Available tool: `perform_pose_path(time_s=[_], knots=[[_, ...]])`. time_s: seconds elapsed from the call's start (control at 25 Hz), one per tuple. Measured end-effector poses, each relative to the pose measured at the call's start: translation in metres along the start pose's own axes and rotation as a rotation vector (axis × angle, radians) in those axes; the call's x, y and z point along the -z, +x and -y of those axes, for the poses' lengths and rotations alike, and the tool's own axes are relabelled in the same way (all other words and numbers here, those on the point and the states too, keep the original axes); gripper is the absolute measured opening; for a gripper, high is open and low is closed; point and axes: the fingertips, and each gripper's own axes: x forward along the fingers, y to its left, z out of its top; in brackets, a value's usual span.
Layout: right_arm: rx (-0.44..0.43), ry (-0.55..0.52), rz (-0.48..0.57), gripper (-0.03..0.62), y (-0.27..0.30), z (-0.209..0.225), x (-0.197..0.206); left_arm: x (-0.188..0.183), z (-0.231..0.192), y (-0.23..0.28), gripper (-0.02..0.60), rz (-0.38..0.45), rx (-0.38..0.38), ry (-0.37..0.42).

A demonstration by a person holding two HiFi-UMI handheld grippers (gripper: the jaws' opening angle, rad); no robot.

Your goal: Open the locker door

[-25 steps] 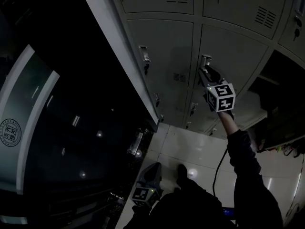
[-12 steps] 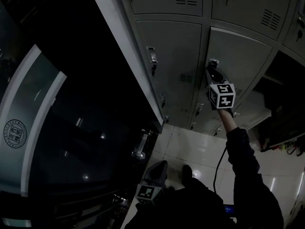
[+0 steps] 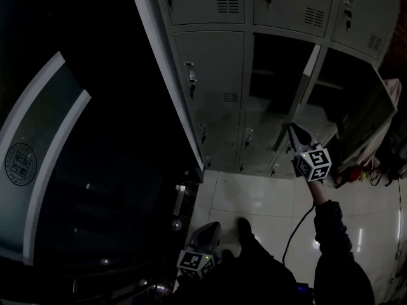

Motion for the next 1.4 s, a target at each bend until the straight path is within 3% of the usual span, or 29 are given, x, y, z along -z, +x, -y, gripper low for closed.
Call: perform_pose_path(time_s=[0.2, 0.4, 0.48, 0.6, 0.8, 1.04, 1.24, 1.4], knots=[[-0.004, -0.019, -0.098, 0.005, -0.084, -0.032, 0.023, 0.024, 0.034, -0.026, 0.017, -0.029, 0.068, -0.02], [-0.188, -0.056, -0.193, 0.006, -0.208, -0.17, 0.08, 0.033, 0.067, -0.038, 0.017, -0.024, 0.117, 0.004], [-0.212, -0.002, -0.242, 0.006, -0.257, -0.214, 0.104, 0.035, 0.079, -0.041, 0.017, -0.019, 0.12, 0.006], [-0.191, 0.158, -0.278, 0.019, -0.311, -0.244, 0.122, 0.045, 0.098, -0.044, 0.017, -0.025, 0.118, 0.006], [-0.125, 0.297, -0.229, 0.005, -0.367, -0.235, 0.112, 0.078, 0.143, -0.045, 0.017, -0.077, 0.144, 0.026], [-0.066, 0.251, -0.115, 0.003, -0.431, -0.186, 0.082, 0.082, 0.211, -0.056, 0.017, -0.021, 0.153, 0.093], [-0.064, 0.206, -0.131, 0.003, -0.471, -0.17, 0.099, 0.118, 0.225, -0.069, 0.017, -0.019, 0.115, 0.033], [-0.063, 0.222, -0.099, 0.003, -0.483, -0.162, 0.085, 0.109, 0.241, -0.078, 0.017, -0.018, 0.124, 0.073]])
